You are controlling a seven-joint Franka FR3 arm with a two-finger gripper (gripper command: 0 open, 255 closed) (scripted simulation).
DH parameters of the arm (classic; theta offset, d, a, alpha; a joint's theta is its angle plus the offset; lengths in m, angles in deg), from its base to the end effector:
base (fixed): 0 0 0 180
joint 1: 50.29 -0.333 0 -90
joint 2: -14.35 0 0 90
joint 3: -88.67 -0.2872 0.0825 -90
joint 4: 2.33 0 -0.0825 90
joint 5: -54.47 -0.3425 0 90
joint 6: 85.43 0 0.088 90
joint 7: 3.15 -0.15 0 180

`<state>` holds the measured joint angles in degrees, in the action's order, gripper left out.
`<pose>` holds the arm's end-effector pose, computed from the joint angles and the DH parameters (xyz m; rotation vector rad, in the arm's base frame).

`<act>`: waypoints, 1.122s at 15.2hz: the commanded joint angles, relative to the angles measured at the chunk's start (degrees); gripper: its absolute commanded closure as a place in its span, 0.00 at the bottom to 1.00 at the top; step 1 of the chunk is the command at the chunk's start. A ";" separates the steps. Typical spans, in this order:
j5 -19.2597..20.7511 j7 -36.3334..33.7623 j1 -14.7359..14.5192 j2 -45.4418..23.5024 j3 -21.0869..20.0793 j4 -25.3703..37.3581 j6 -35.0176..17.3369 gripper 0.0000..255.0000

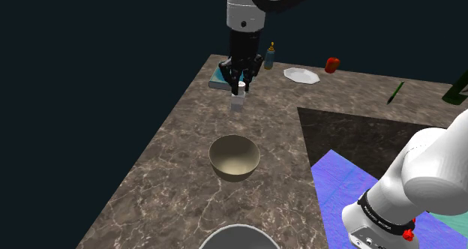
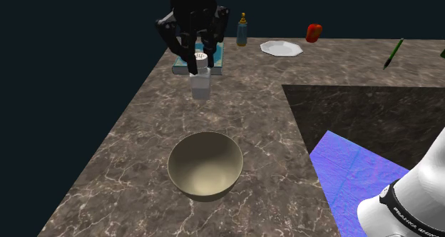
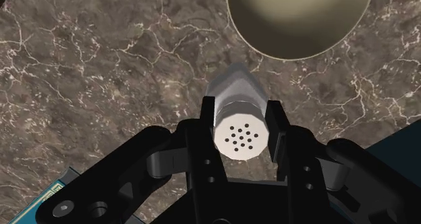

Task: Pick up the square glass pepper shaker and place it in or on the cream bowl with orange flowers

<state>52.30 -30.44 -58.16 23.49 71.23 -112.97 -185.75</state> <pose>0.4240 0.2122 0.4867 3.1190 -0.0720 -0.0315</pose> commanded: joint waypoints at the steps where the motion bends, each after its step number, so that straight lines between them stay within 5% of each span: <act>1: -0.78 -2.27 -1.13 1.65 -1.31 -0.78 0.78 1.00; 7: -3.30 -8.53 -4.25 6.10 -5.10 -2.10 3.43 1.00; 17: -3.55 -8.46 -4.49 6.01 -5.59 -9.71 -4.27 1.00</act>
<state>48.76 -38.88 -62.62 29.57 65.71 -121.96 -189.20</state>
